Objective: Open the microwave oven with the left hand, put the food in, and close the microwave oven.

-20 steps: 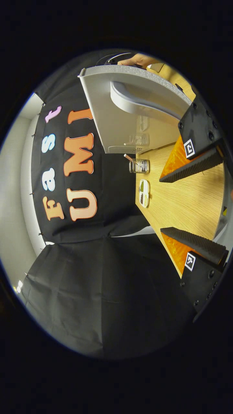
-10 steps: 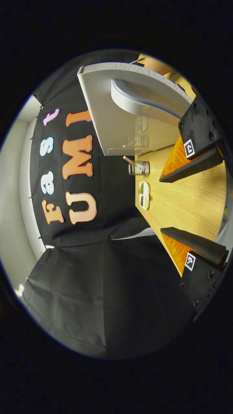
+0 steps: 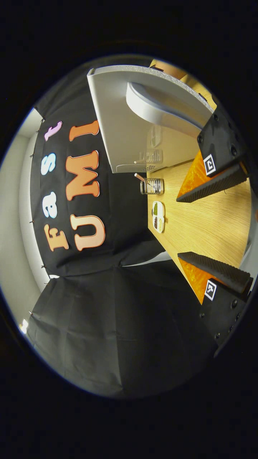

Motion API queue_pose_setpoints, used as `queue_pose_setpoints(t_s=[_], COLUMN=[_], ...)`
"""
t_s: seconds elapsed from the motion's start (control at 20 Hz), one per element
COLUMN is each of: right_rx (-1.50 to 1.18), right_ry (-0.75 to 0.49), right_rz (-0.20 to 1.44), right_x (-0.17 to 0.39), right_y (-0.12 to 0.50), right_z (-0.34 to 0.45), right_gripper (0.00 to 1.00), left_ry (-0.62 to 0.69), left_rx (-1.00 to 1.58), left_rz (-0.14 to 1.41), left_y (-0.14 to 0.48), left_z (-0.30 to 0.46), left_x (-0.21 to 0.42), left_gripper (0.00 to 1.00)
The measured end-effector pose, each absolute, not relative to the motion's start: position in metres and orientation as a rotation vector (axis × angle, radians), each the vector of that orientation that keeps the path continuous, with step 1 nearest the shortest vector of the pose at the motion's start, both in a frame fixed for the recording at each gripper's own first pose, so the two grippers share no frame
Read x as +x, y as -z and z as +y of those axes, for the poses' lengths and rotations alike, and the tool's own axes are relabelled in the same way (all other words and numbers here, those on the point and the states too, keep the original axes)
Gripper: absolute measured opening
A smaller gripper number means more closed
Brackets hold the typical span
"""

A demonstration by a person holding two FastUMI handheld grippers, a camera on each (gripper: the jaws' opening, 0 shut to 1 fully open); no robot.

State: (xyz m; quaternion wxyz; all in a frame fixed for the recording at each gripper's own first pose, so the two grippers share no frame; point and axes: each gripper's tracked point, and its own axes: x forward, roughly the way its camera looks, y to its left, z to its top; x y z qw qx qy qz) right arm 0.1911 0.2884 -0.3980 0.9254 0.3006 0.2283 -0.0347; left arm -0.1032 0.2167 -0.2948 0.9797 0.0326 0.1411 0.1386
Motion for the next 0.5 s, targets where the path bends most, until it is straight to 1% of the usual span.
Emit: queue_pose_setpoints(t_s=[0.05, 0.1, 0.15, 0.2, 0.25, 0.35, 0.4, 0.45, 0.5], right_rx=[0.572, 0.535, 0.490, 0.444, 0.418, 0.391, 0.387, 0.376, 0.376], right_ry=[0.066, 0.074, 0.090, 0.094, 0.064, 0.005, -0.014, -0.019, -0.045], right_rz=[0.475, 0.491, 0.510, 0.520, 0.524, 0.541, 0.557, 0.578, 0.592], right_x=[0.189, 0.190, 0.185, 0.183, 0.179, 0.169, 0.164, 0.160, 0.157], right_y=[0.399, 0.405, 0.410, 0.414, 0.415, 0.409, 0.408, 0.412, 0.412], right_z=[0.288, 0.283, 0.276, 0.272, 0.274, 0.285, 0.287, 0.285, 0.286], right_gripper=[0.27, 0.34, 0.37, 0.36, 0.48, 0.45, 0.57, 0.62, 0.74], left_ry=[-0.284, -0.286, -0.289, -0.292, -0.288, -0.278, -0.274, -0.271, -0.267], left_rx=[0.070, 0.074, 0.076, 0.081, 0.086, 0.092, 0.097, 0.100, 0.101], left_rz=[0.280, 0.278, 0.275, 0.277, 0.273, 0.274, 0.280, 0.281, 0.279], left_y=[0.293, 0.290, 0.290, 0.289, 0.287, 0.285, 0.286, 0.284, 0.283], left_z=[0.217, 0.216, 0.215, 0.213, 0.211, 0.206, 0.203, 0.201, 0.197], left_x=[-0.105, -0.106, -0.107, -0.107, -0.108, -0.106, -0.105, -0.106, -0.104], left_gripper=[0.90, 0.90, 0.87, 0.87, 0.87, 0.87, 0.87, 0.87, 0.87])
